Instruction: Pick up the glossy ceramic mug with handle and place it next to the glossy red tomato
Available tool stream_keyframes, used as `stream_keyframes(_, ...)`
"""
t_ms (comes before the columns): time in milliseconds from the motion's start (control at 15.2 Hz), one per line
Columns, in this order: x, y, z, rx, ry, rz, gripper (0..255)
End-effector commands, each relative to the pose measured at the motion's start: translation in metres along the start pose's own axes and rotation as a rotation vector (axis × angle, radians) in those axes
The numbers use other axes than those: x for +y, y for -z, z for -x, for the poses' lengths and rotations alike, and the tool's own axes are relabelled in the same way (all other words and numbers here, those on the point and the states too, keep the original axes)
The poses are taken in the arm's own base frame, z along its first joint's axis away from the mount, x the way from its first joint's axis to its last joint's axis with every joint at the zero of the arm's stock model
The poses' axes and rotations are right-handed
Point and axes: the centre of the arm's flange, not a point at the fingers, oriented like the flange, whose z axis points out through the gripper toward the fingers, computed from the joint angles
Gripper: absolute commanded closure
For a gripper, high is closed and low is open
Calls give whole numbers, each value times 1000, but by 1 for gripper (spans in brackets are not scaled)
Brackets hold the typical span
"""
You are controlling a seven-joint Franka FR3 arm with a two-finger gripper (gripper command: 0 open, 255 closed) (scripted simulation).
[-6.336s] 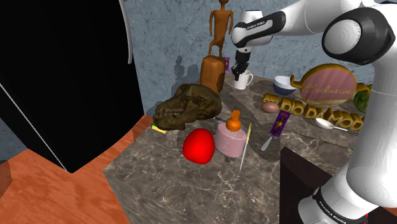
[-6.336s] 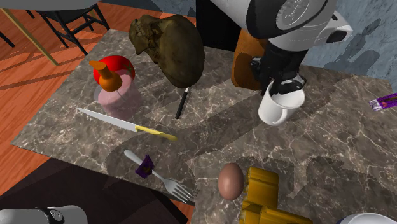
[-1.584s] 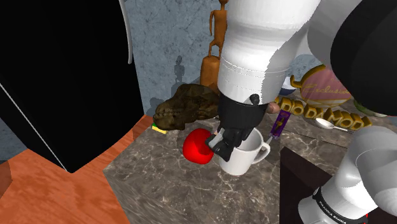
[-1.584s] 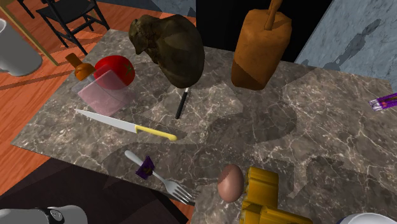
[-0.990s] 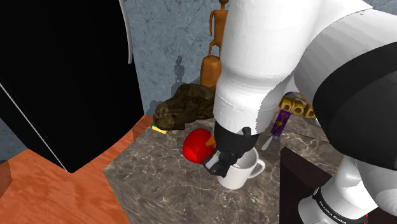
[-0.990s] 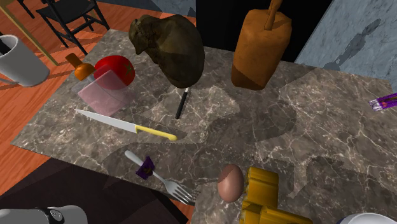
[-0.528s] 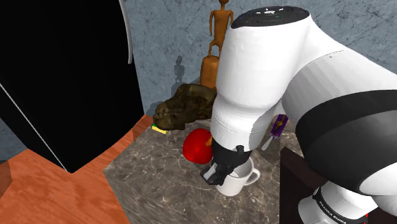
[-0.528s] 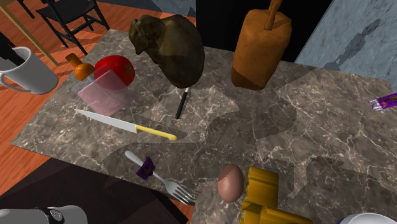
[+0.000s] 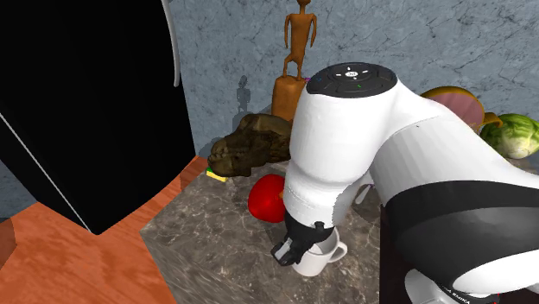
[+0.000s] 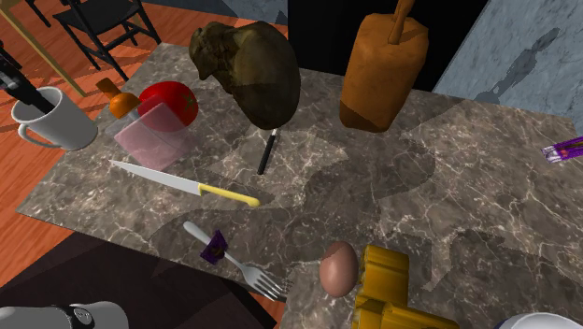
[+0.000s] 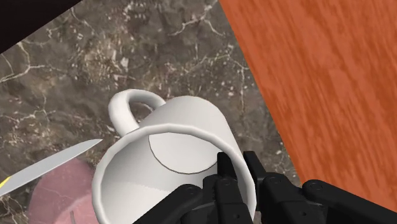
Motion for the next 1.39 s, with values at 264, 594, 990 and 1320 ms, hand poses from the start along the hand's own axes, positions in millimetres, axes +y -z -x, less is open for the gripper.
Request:
stream_keyframes(264,-2,-33,1,0,0,0,255)
stream_keyframes(594,-4,-55,2,0,0,0,255)
stream_keyframes(990,-4,-55,2,0,0,0,255)
stream_keyframes(1320,-4,-55,2,0,0,0,0)
